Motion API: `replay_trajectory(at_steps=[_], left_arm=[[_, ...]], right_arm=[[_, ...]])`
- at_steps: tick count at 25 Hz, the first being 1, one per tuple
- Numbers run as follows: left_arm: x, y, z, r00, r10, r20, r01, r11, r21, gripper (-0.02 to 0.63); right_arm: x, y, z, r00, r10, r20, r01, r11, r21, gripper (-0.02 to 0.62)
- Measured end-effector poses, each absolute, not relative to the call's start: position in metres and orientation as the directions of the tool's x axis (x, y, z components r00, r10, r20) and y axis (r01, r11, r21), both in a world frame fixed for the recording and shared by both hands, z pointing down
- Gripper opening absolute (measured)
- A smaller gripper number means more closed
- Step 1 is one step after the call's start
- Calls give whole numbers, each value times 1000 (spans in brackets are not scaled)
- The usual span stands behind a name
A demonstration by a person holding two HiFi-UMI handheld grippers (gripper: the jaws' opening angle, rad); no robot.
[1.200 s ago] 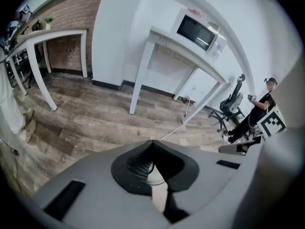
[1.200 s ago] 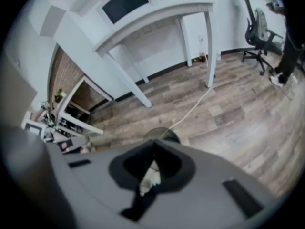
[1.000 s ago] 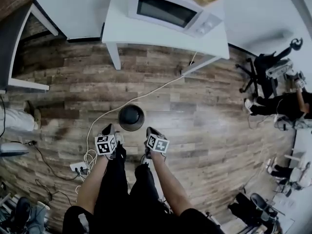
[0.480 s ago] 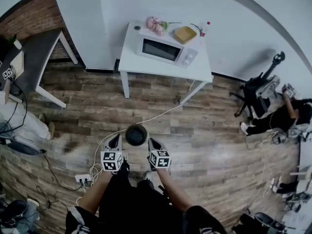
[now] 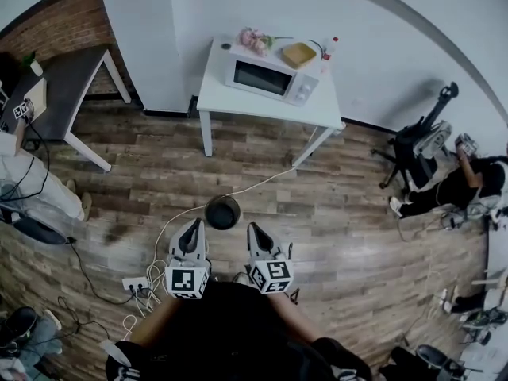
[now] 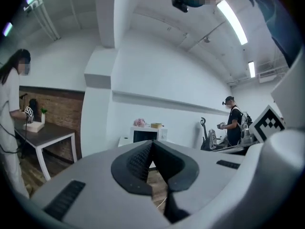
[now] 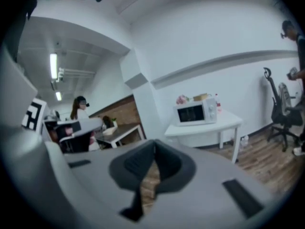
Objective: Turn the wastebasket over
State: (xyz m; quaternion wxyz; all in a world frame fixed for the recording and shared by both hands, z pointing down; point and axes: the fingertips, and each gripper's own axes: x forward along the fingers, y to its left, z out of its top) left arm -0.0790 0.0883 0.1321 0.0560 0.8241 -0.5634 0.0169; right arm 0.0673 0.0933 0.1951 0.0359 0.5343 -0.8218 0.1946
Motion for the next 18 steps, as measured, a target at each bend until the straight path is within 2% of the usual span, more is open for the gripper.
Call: replay_trajectory(at_steps=[4, 9, 18], left_arm=[[-73, 107, 139, 368, -923, 114, -929, -360, 85, 34], [-67, 113, 152, 372, -919, 133, -927, -362, 99, 34], [-51, 115, 148, 390, -914, 113, -920, -381, 95, 34]], right_arm=[[64, 125, 182, -466, -860, 207, -857, 380, -349, 32], [69, 133, 193, -479, -842, 248, -861, 396, -317, 32], [81, 137, 190, -467, -850, 242, -869, 391, -303, 32]])
